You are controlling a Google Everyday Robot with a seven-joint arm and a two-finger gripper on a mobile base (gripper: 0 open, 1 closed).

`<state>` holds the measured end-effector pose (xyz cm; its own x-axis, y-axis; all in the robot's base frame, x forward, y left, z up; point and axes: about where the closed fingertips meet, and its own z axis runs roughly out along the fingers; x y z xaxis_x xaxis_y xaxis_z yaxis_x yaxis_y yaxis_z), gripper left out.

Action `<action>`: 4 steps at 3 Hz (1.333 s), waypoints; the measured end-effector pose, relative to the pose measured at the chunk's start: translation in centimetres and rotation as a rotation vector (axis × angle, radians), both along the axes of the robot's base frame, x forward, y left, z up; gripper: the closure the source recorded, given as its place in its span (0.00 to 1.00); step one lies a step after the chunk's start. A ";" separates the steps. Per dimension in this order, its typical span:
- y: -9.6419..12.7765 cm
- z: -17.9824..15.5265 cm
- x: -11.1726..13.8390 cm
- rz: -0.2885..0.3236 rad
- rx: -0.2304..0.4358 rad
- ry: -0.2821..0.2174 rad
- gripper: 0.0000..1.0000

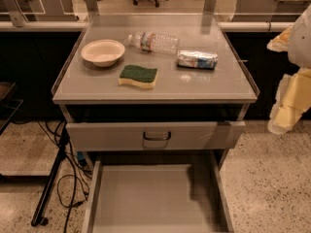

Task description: Place redbull can into middle drawer

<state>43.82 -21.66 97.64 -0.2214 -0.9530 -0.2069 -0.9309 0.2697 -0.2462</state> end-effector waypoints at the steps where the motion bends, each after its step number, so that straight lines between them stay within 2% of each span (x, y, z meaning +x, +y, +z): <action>1: 0.0 0.0 0.0 0.000 0.000 0.000 0.00; 2: 0.1 0.4 1.8 0.018 0.050 -0.036 0.00; 3: 0.7 0.1 4.2 0.001 0.145 -0.074 0.00; 4: 0.7 0.1 4.2 0.001 0.145 -0.074 0.00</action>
Offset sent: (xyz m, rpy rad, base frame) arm 0.0420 -0.0005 0.0066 0.1186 -0.0664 0.0428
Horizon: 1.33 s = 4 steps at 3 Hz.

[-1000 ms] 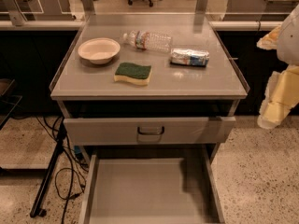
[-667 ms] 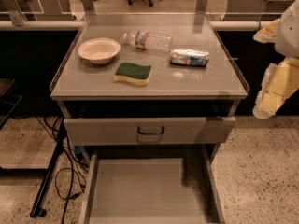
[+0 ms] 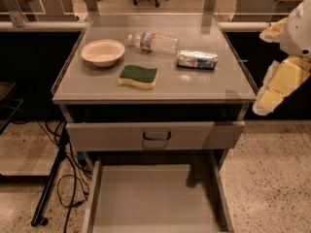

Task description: Place redbull can into middle drawer

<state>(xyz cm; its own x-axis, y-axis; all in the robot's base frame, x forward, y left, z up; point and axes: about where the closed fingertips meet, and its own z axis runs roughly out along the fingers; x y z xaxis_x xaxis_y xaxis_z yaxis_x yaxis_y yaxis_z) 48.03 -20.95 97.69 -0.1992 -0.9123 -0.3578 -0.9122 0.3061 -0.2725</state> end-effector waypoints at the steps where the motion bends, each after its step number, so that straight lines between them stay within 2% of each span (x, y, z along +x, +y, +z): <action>1: 0.2 0.2 1.8 -0.019 -0.001 -0.032 0.00; 2: 1.1 0.6 7.0 -0.067 0.071 -0.107 0.00; 3: 1.7 0.9 12.2 -0.142 0.197 -0.196 0.00; 4: 2.2 0.7 15.2 -0.203 0.317 -0.258 0.00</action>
Offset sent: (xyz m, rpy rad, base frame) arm 0.1493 0.0172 0.0180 0.1795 -0.2396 -0.1447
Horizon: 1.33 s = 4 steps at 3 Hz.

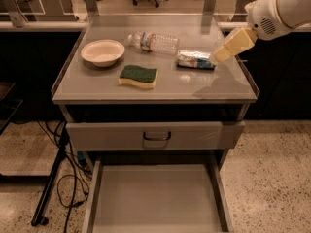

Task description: Place redbull can into middle drawer

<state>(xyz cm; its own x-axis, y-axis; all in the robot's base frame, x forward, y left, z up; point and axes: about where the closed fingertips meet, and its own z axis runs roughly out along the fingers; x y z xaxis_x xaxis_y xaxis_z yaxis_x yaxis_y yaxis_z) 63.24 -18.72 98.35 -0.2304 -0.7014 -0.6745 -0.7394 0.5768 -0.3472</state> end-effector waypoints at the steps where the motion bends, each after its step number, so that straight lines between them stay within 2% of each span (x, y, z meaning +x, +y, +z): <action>1: 0.7 -0.8 2.0 -0.014 0.058 -0.025 0.00; 2: 1.2 -0.8 2.7 -0.007 0.067 -0.033 0.00; 3: 2.4 -1.7 5.1 0.033 0.107 -0.043 0.00; 4: 3.2 -3.5 7.6 0.122 0.135 0.000 0.00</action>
Offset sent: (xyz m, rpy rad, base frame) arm 0.0177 0.0065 -0.0075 0.0518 -0.0205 -0.0122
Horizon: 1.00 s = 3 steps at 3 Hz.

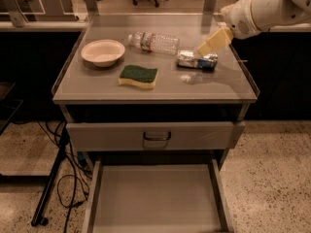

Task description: Place redbull can into middle drawer

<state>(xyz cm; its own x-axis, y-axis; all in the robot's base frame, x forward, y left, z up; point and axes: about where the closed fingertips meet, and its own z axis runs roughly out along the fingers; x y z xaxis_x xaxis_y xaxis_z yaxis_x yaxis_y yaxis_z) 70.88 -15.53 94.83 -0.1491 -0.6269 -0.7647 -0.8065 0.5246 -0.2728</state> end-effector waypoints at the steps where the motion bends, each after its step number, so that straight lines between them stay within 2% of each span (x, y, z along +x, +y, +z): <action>1: -0.2 -1.2 1.6 0.067 -0.006 0.042 0.00; 3: -0.8 -3.7 5.7 0.094 -0.110 0.068 0.00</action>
Offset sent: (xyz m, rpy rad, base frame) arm 0.0742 -0.0305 -0.0142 -0.1145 0.0473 0.0987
